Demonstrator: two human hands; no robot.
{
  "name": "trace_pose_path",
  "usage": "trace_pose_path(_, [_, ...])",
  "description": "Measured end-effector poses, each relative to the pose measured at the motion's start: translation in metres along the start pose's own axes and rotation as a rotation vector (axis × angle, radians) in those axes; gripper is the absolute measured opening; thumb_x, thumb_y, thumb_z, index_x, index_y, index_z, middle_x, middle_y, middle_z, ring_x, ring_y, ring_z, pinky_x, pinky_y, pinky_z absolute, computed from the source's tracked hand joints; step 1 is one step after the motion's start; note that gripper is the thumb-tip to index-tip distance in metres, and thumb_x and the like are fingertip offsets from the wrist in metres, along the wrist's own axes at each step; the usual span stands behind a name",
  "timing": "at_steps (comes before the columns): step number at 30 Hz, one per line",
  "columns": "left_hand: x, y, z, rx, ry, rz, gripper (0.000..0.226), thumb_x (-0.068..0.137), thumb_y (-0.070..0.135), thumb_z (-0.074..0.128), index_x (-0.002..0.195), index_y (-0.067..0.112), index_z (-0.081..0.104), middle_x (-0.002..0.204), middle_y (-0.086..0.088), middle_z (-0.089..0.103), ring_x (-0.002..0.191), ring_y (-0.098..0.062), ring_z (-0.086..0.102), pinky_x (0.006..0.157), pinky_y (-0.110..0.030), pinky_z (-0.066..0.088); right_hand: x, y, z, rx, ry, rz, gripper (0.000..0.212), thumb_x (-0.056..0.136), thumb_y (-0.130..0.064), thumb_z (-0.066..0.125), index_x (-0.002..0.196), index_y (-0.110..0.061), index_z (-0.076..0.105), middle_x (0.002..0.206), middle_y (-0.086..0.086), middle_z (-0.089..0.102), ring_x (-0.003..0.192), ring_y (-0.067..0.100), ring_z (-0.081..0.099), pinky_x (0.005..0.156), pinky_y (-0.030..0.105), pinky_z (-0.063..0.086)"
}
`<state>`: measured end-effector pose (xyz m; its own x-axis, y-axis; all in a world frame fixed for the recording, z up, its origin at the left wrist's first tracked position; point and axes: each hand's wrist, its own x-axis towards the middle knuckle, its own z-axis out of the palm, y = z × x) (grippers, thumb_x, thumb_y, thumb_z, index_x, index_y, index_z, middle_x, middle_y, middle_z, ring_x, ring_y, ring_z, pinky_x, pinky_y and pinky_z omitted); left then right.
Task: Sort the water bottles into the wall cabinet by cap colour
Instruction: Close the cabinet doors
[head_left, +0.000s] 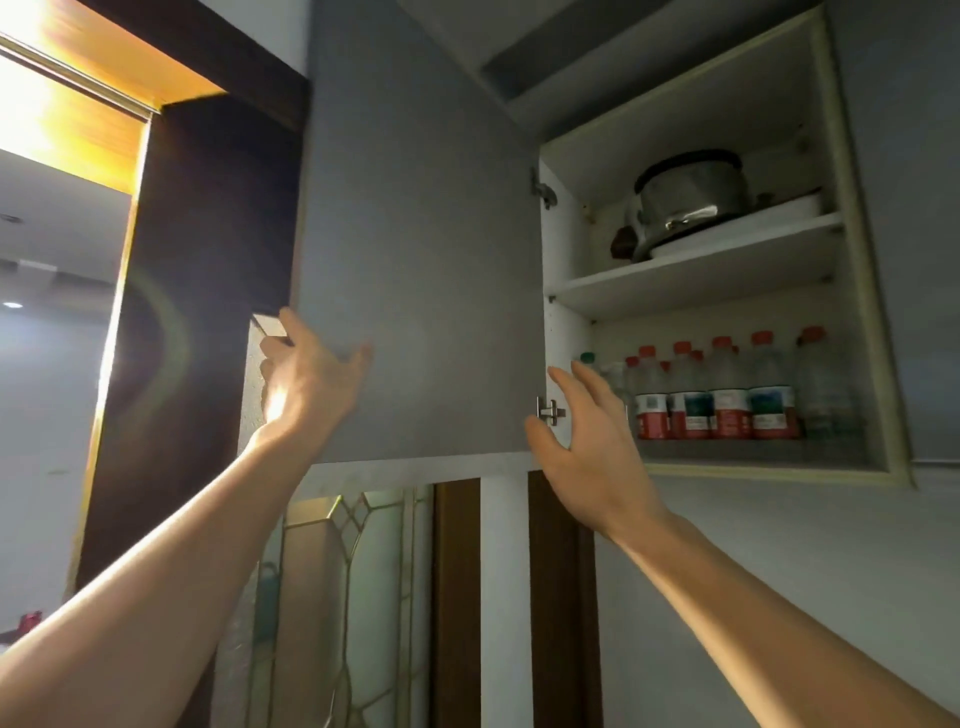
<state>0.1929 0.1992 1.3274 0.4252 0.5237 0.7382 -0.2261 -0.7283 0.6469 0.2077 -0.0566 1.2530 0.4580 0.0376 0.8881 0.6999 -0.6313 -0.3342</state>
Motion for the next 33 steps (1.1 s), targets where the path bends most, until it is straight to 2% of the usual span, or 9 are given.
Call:
trace_pose_path(4, [-0.016, 0.012, -0.004, 0.011, 0.076, 0.123, 0.066, 0.091, 0.050, 0.062, 0.137, 0.010, 0.036, 0.132, -0.023, 0.048, 0.112, -0.046, 0.054, 0.084, -0.047, 0.043, 0.000, -0.006, -0.014, 0.001, 0.017, 0.000, 0.062, 0.100, -0.045, 0.053, 0.156, -0.033, 0.029, 0.165, -0.012, 0.019, 0.152, 0.010, 0.016, 0.114, 0.030, 0.016])
trace_pose_path(7, [-0.038, 0.028, -0.007, -0.240, 0.132, 0.349, 0.053, 0.090, 0.056, 0.055, 0.128, 0.020, 0.051, 0.112, 0.000, 0.060, 0.093, -0.023, 0.057, 0.076, -0.033, 0.041, 0.001, -0.017, -0.029, -0.006, 0.064, -0.024, 0.059, 0.101, -0.043, 0.052, 0.155, -0.030, 0.032, 0.162, -0.012, 0.028, 0.149, 0.008, 0.025, 0.116, 0.032, 0.022])
trace_pose_path(11, [-0.062, 0.046, 0.003, -0.815, -0.171, 0.469, 0.042, 0.096, 0.054, 0.041, 0.116, 0.029, 0.069, 0.104, 0.013, 0.072, 0.102, -0.010, 0.067, 0.082, -0.035, 0.058, -0.004, -0.036, -0.051, 0.105, 0.099, -0.046, 0.052, 0.103, -0.045, 0.049, 0.152, -0.036, 0.036, 0.153, -0.016, 0.041, 0.140, 0.004, 0.038, 0.118, 0.038, 0.034])
trace_pose_path(13, [-0.070, 0.053, 0.022, -0.816, -0.322, 0.557, 0.050, 0.098, 0.053, 0.038, 0.133, 0.028, 0.062, 0.127, 0.008, 0.066, 0.120, -0.011, 0.060, 0.097, -0.040, 0.054, -0.010, -0.043, -0.064, 0.187, 0.108, -0.081, 0.052, 0.103, -0.047, 0.048, 0.152, -0.037, 0.036, 0.152, -0.022, 0.042, 0.139, -0.001, 0.039, 0.118, 0.038, 0.036])
trace_pose_path(16, [-0.086, 0.069, 0.060, -0.752, -0.404, 0.639, 0.054, 0.099, 0.055, 0.035, 0.147, 0.033, 0.049, 0.147, 0.017, 0.048, 0.132, 0.008, 0.043, 0.111, -0.018, 0.037, -0.018, -0.049, -0.084, 0.264, 0.125, -0.127, 0.061, 0.096, -0.053, 0.049, 0.153, -0.038, 0.034, 0.153, -0.022, 0.043, 0.138, -0.007, 0.041, 0.117, 0.032, 0.038])
trace_pose_path(19, [-0.111, 0.095, 0.102, -0.617, -0.447, 0.689, 0.058, 0.100, 0.061, 0.029, 0.154, 0.041, 0.031, 0.162, 0.019, 0.025, 0.149, 0.000, 0.019, 0.123, -0.032, 0.013, -0.022, -0.032, -0.107, 0.107, 0.212, -0.146, 0.068, 0.097, -0.043, 0.062, 0.156, -0.035, 0.030, 0.157, -0.018, 0.040, 0.142, -0.001, 0.038, 0.115, 0.030, 0.040])
trace_pose_path(24, [-0.158, 0.137, 0.162, -0.568, -0.518, 0.739, 0.072, 0.093, 0.067, 0.026, 0.157, 0.044, 0.005, 0.165, 0.021, 0.002, 0.151, -0.009, 0.004, 0.119, -0.035, 0.014, -0.026, 0.023, -0.148, -0.137, 0.301, -0.091, 0.065, 0.095, -0.011, 0.067, 0.153, -0.023, 0.040, 0.139, -0.018, 0.047, 0.119, -0.015, 0.043, 0.092, -0.008, 0.029])
trace_pose_path(28, [-0.178, 0.167, 0.200, -0.600, -0.479, 0.728, 0.070, 0.092, 0.072, 0.023, 0.153, 0.049, -0.002, 0.165, 0.020, -0.002, 0.152, -0.014, 0.004, 0.121, -0.046, 0.022, -0.020, 0.063, -0.178, -0.325, 0.324, -0.086, 0.062, 0.096, -0.012, 0.064, 0.153, -0.015, 0.040, 0.143, -0.010, 0.047, 0.120, -0.013, 0.038, 0.095, -0.006, 0.028])
trace_pose_path(33, [-0.194, 0.196, 0.250, -0.616, -0.439, 0.710, 0.076, 0.092, 0.070, 0.030, 0.158, 0.037, 0.013, 0.166, 0.014, 0.003, 0.151, -0.018, 0.008, 0.119, -0.045, 0.028, -0.014, 0.117, -0.207, -0.450, 0.292, -0.027, 0.065, 0.098, -0.024, 0.060, 0.157, -0.020, 0.032, 0.154, -0.005, 0.039, 0.141, 0.012, 0.034, 0.110, 0.024, 0.032])
